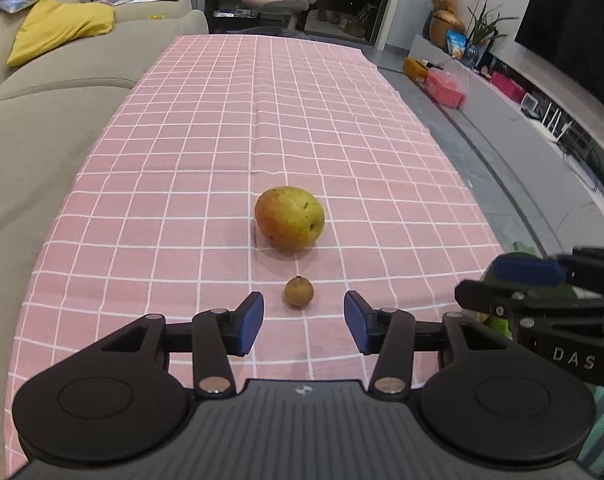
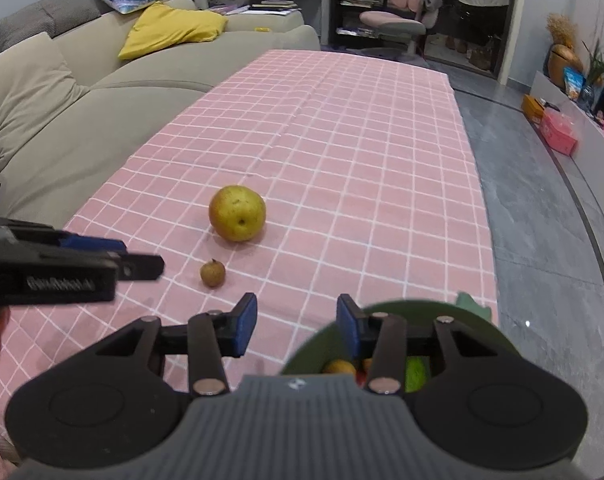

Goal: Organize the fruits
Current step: 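Grasp the last small brown fruit with the left tool while the right tool approaches the pear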

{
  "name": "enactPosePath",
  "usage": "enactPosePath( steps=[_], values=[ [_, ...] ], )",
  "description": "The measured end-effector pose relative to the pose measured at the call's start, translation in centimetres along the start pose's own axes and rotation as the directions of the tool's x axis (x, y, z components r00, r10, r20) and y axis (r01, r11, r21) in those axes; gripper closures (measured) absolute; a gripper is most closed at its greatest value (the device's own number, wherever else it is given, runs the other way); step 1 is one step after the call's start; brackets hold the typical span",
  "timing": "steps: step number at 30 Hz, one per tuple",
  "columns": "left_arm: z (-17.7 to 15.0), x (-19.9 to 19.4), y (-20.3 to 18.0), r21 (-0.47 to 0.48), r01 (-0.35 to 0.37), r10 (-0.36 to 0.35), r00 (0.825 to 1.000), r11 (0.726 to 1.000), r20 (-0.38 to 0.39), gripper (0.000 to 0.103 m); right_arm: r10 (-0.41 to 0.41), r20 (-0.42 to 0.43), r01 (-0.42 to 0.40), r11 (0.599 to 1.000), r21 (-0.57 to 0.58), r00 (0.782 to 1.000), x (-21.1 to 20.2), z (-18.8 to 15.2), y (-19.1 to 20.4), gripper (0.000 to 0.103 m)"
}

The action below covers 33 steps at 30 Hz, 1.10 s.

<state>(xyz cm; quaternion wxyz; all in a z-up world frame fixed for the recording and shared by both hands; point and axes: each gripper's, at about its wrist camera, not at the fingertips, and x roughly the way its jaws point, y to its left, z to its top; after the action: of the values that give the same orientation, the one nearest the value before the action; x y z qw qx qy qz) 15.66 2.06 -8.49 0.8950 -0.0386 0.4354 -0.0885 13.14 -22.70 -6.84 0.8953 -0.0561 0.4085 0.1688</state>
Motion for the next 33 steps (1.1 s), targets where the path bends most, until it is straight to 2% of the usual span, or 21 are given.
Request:
enactPosePath(
  steps=[6,10,14,18,24,26,30,33],
  values=[
    [0.3,1.7,-0.3,0.031,-0.023,0.025,0.997,0.999,-0.074,0.048,0.020,-0.020,-0.020,1.000,0.005,1.000,1.5,1.2,0.0,0.062],
    [0.7,2.9,0.0,0.005,-0.021,0.022,0.994,1.000,-0.109,0.048,0.022,-0.053,-0.022,1.000,0.013,0.998,2.8,1.6,-0.1,0.062],
    [1.2,3.6,0.2,-0.009,-0.013,0.012,0.994,1.000,-0.105,0.048,0.022,-0.074,-0.021,1.000,0.016,0.997,3.9,2.0,-0.1,0.061],
    [1.6,4.5,0.5,-0.035,0.002,-0.005,0.995,0.999,-0.102,0.048,0.007,-0.086,-0.008,1.000,-0.006,0.996,4.9,2.3,-0.1,0.056],
    [1.8,6.1,1.3,-0.080,0.018,-0.027,0.994,0.997,-0.103,0.048,0.001,-0.102,-0.001,1.000,0.003,0.995,6.4,3.0,-0.7,0.056],
    [1.6,6.7,1.4,-0.088,0.021,-0.030,0.994,0.996,-0.109,0.048,-0.002,-0.118,0.003,1.000,0.008,0.993,7.0,3.1,-0.9,0.052],
    [1.4,7.9,0.9,-0.060,0.026,-0.034,0.992,0.998,-0.124,0.048,-0.002,-0.153,0.005,1.000,0.020,0.988,8.4,3.0,-1.1,0.051],
    [1.3,8.7,0.3,-0.012,0.003,-0.005,0.991,1.000,-0.137,0.049,-0.007,-0.162,0.011,1.000,0.025,0.987,9.2,3.0,-1.3,0.051]
  ],
)
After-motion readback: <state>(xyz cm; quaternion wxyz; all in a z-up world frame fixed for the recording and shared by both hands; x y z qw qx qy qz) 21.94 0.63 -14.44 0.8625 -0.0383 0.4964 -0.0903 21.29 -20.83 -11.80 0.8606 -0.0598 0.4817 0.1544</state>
